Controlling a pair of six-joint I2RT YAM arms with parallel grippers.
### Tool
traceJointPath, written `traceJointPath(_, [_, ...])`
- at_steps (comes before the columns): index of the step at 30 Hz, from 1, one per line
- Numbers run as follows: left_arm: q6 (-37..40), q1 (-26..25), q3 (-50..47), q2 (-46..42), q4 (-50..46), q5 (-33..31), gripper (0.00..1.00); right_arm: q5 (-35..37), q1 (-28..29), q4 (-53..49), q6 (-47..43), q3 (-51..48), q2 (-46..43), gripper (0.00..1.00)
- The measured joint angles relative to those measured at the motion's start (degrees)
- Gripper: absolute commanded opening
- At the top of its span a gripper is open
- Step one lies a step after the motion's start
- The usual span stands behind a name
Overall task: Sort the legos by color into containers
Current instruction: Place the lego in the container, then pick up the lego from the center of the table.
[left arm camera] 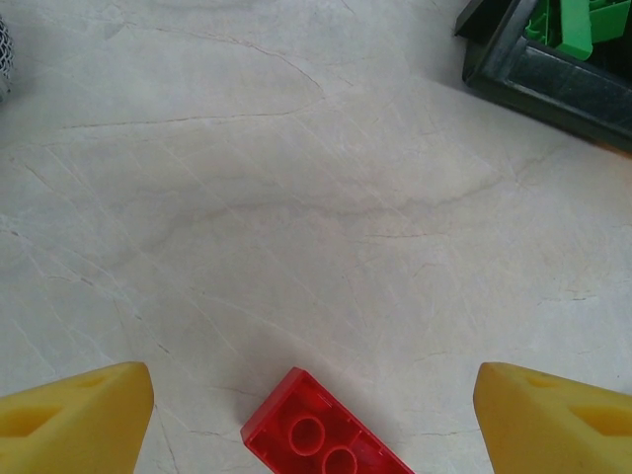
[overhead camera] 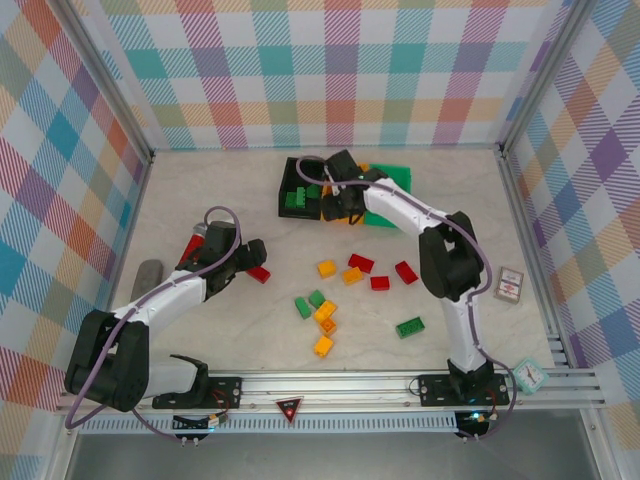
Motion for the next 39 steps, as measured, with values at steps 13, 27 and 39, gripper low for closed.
traceJointPath(13, [-3.1,3.9,0.0,1.9,-1.0,-0.8,0.84,-13.0,13.7,8.7,-0.6,-9.6,-4.7,0.58])
traceJointPath(27, [-8.8,12.0,-0.8,5.4,-0.2,7.1,0.85,-13.5,18.6,8.5,0.0,4.5,9.9,0.62])
traceJointPath(39, [-11.5,15.9,-3.5,5.3,1.9,9.9,0.85,-10.8,21.6,4.6,-0.2,10.0,14.5,0.62])
